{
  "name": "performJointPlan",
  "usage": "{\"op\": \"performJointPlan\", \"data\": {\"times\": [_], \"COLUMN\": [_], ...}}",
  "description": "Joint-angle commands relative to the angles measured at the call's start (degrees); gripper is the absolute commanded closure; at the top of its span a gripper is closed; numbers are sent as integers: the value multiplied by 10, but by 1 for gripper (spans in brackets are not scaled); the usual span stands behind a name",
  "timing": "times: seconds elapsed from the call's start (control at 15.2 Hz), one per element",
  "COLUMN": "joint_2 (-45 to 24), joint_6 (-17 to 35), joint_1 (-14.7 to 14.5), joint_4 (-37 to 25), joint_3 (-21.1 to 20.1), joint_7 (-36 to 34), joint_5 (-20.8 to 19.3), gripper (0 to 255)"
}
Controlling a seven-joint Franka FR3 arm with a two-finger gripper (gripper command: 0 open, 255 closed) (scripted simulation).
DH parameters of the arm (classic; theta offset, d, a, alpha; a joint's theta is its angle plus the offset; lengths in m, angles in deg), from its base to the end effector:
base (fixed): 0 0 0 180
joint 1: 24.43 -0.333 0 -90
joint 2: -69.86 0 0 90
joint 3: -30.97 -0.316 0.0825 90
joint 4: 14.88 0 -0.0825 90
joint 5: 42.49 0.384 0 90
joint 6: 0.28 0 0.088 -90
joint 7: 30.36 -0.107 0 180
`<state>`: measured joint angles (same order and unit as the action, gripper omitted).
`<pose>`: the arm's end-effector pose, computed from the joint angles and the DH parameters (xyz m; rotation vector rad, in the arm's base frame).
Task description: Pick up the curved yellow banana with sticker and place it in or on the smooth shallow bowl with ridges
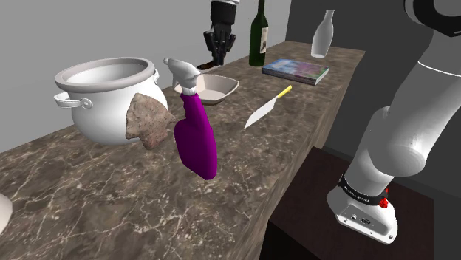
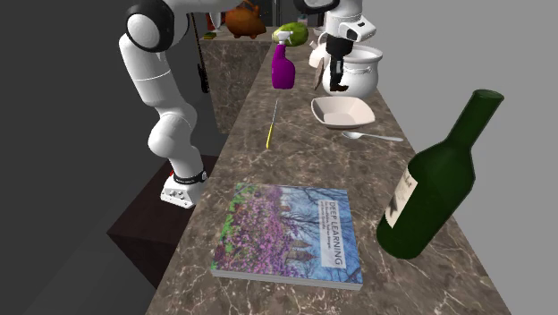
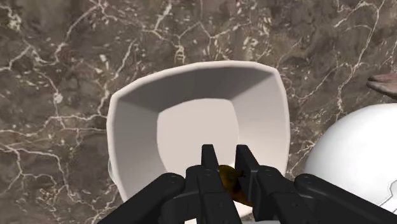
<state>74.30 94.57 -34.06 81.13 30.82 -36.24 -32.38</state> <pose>0.5271 0.1086 0.6261 -2.9578 -0.0860 -0.0484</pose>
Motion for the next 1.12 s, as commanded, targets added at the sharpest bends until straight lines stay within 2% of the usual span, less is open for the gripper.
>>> {"op": "performJointPlan", "data": {"times": [0.0,0.86,1.06], "joint_2": [-29,-18,-18], "joint_6": [4,108,108], "joint_1": [-2,-3,-3], "joint_4": [-25,90,90], "joint_3": [-2,-4,-4], "joint_7": [-4,12,12], "joint_5": [0,3,3], "gripper": [255,255,255]}}
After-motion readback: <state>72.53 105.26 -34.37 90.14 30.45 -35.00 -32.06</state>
